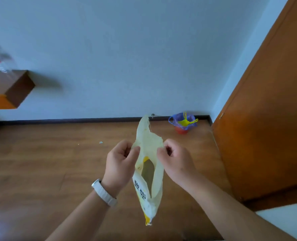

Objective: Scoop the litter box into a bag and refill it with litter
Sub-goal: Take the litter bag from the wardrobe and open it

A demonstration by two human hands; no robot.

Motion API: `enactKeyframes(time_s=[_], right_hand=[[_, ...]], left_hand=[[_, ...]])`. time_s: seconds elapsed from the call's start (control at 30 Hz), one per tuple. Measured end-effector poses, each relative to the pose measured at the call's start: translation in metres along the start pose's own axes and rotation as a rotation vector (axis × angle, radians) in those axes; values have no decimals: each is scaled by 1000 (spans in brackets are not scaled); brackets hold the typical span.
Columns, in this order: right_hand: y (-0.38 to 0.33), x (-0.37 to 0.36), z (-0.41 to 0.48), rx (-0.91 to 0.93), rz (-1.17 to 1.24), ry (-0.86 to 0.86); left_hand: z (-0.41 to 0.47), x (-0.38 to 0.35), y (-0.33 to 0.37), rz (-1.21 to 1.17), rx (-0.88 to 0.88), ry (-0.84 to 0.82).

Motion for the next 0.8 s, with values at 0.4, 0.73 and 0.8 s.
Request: enactKeyframes(time_s=[0.4,0.73,0.8], right_hand=[[-33,-103,124,128,-18,-257],[-44,-221,269,183,-100,-661],[-59,-239,296,227,-111,-724]], left_hand=[[60,62,-67,140,116,240],[149,108,-151,260,419,486],[167,117,-154,287,449,529]])
Point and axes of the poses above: each hand's wrist, its own z-axis towards the middle knuckle, its own x-axis out of the back of the hand, y = z × x, the point moved 10 cm from there along z, towards the middle knuckle, and after that the axes turned 10 degrees about -x, right-handed, at the moved point
